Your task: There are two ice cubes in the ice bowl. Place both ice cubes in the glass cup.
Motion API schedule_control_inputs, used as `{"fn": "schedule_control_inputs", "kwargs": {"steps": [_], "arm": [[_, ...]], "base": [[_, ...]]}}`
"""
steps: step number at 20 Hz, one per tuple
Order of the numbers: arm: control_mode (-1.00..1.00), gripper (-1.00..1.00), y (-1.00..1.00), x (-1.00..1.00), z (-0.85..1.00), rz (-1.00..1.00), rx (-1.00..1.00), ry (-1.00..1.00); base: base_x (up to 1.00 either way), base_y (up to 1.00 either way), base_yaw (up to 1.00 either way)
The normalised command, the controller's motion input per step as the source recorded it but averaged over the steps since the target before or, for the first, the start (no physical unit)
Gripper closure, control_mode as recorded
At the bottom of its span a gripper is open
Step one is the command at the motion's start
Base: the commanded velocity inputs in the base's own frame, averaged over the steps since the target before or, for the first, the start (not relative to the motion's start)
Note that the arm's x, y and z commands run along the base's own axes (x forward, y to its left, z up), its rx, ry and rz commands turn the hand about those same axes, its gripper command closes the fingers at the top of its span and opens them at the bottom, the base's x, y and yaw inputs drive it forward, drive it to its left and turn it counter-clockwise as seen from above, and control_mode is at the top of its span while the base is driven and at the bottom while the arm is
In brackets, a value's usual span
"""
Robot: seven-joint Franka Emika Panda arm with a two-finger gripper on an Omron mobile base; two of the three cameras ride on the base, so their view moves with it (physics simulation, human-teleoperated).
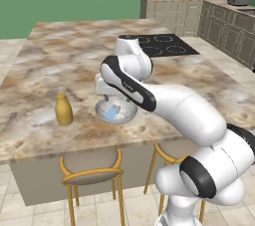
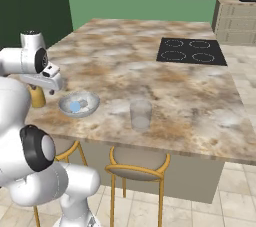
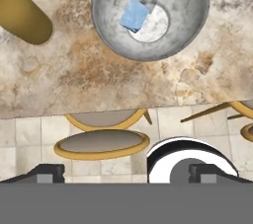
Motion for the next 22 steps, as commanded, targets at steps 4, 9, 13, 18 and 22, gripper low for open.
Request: {"fn": "schedule_control_inputs", "kwargs": {"steps": [4, 9, 13, 18, 22], "arm": [[-1.00, -1.00, -0.15, 0.39, -0.19, 0.00, 0.00, 0.00], [-1.00, -1.00, -0.11, 0.37, -0.19, 0.00, 0.00, 0.00], [-1.00, -1.00, 0.00, 0.42, -0.22, 0.00, 0.00, 0.00], [-1.00, -1.00, 0.00, 0.33, -0.21, -0.02, 0.00, 0.00], [-1.00, -1.00, -0.01, 0.11, -0.24, -0.14, 0.00, 0.00]], "base": [[0.00, 0.00, 0.00], [0.00, 0.00, 0.00], [0.00, 0.00, 0.00], [0.00, 0.00, 0.00], [0.00, 0.00, 0.00]]}}
